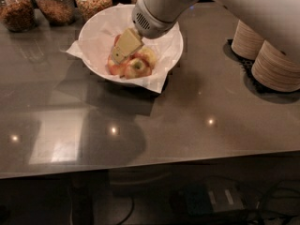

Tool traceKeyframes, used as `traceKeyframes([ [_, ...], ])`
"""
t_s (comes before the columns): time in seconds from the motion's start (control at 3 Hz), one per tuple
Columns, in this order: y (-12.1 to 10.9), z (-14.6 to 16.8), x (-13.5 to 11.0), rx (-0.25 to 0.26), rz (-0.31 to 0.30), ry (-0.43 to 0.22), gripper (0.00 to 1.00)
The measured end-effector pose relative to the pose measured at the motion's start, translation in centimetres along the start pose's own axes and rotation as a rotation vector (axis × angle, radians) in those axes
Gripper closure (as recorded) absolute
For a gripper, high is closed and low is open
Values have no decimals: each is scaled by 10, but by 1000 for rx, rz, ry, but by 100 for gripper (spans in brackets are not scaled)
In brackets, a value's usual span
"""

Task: Pick apple from white bowl

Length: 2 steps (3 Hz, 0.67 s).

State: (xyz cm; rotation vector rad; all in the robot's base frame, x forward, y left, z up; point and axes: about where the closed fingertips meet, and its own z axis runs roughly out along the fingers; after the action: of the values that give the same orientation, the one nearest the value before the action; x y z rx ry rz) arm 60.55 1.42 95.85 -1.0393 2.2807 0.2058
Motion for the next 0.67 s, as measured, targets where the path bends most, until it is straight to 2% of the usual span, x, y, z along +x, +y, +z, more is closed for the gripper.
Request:
traceKeyframes([
  [0.33,-8,8,9,49,59,73,42],
  [0.67,-14,14,17,71,124,123,48],
])
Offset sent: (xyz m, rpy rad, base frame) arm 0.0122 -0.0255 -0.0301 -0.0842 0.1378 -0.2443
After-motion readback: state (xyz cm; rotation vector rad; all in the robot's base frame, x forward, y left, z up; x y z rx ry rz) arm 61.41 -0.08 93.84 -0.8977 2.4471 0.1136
